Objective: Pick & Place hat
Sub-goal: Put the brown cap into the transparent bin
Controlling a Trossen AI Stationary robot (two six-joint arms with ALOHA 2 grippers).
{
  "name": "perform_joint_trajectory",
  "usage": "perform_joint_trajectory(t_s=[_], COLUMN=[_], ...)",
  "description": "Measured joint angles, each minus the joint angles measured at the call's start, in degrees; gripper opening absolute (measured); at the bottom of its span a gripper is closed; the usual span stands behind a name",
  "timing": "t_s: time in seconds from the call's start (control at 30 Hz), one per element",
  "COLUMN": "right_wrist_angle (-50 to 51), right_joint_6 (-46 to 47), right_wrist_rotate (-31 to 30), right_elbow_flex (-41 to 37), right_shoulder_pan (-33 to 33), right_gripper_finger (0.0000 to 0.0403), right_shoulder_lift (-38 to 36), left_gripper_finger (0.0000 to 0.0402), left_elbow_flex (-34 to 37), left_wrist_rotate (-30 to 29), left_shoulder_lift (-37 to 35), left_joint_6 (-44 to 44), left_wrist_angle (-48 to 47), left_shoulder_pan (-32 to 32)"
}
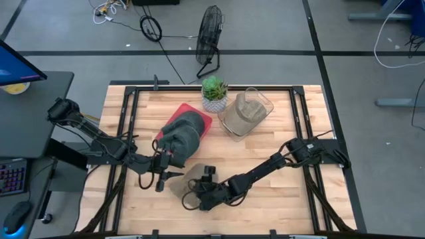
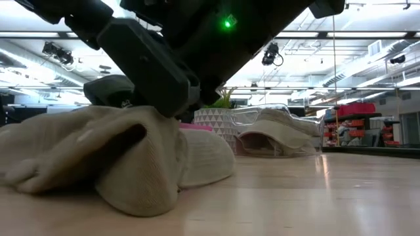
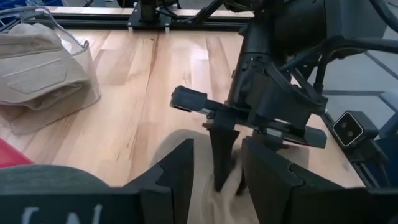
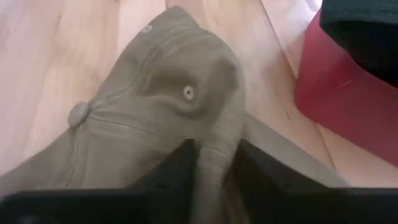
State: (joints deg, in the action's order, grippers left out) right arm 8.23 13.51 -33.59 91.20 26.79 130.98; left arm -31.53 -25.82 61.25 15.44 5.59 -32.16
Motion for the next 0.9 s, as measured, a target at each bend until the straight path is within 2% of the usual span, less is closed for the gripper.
perform_joint_trajectory(t_s=[0.1,0.17,0.27,0.37,0.47,0.63,0.7,0.9], right_wrist_angle=[1.27,2.54,6.47,14.37,25.05,44.67,51.65,69.01], right_joint_6=[-0.99,-1.67,-2.01,-1.99,-0.2,3.89,5.11,9.09], right_wrist_rotate=[0.14,0.5,-0.08,-3.77,-10.32,-26.67,-30.98,-31.86], right_elbow_flex=[-0.03,-0.09,-0.2,-0.2,-0.2,-0.17,-0.17,-0.15], right_shoulder_pan=[-0.03,0.03,0.28,0.48,0.59,0.37,-0.55,-7.13], right_gripper_finger=[0.0034,0.0013,0.0024,0.002,0.0008,0.0012,0.0009,0.0004], right_shoulder_lift=[-0.43,-1.6,-5.18,-10.91,-17.46,-28.85,-32.59,-38.57], left_gripper_finger=[0.0138,0.0138,0.0138,0.0138,0.0138,0.0138,0.0138,0.0138], left_elbow_flex=[0.0,0.0,0.0,0.0,0.0,0.0,0.0,0.0], left_wrist_rotate=[0.0,0.0,0.0,0.0,0.0,0.0,0.0,0.0], left_shoulder_lift=[0.0,0.0,0.0,0.0,0.0,0.0,0.0,0.0], left_joint_6=[0.02,0.02,0.02,0.02,0.02,-0.07,-0.07,-1.11], left_wrist_angle=[-0.3,-0.46,-0.5,-0.84,-0.98,-1.27,-1.5,-1.73], left_shoulder_pan=[0.0,0.0,0.0,0.0,0.0,0.0,0.0,0.0])
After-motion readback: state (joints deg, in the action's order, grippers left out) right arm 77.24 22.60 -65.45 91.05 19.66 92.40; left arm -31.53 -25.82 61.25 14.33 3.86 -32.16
